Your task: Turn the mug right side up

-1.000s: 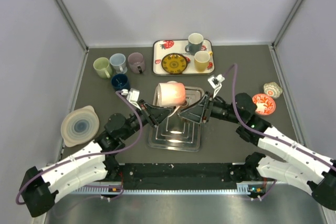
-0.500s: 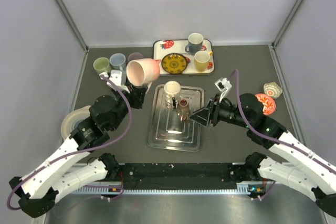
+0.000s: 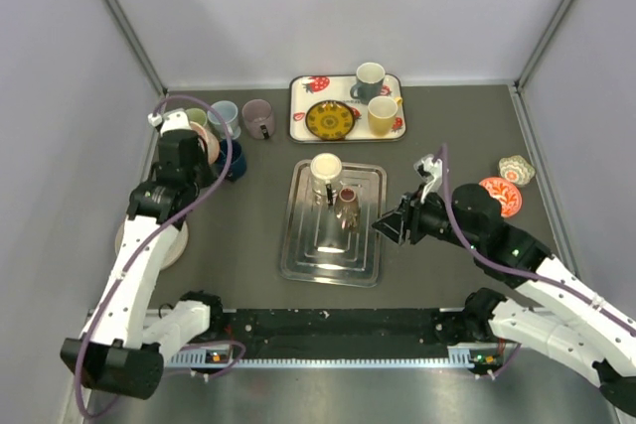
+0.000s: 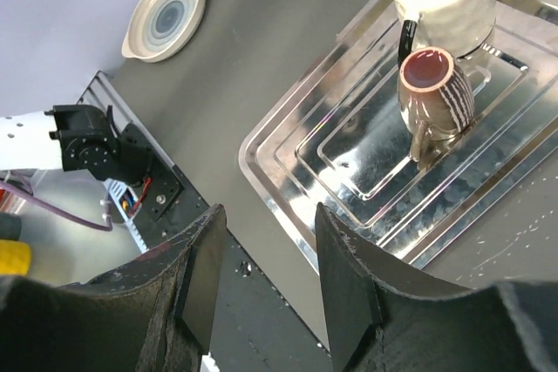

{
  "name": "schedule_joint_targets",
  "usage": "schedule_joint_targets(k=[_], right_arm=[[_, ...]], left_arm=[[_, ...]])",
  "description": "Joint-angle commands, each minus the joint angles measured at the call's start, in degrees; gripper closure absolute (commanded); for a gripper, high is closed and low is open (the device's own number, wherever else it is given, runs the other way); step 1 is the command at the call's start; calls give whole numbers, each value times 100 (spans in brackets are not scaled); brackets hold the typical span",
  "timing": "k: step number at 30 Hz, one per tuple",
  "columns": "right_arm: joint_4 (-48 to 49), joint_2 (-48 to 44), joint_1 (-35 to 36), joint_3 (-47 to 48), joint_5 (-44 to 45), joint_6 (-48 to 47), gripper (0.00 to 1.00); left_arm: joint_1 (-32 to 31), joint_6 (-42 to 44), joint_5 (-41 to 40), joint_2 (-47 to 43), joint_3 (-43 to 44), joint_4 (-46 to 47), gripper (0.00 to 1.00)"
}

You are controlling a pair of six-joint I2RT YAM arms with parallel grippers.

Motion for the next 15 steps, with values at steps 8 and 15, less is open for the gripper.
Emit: schedule_joint_targets(k=[8,15], right_arm=[[18,-301,32,-227,143,-349,54],[-34,-205,32,-253,2,-481,54]], left_arm=[[1526,-459,719,1361,-27,1141,100],[2018,-556,772,1828,-378,1713,100]])
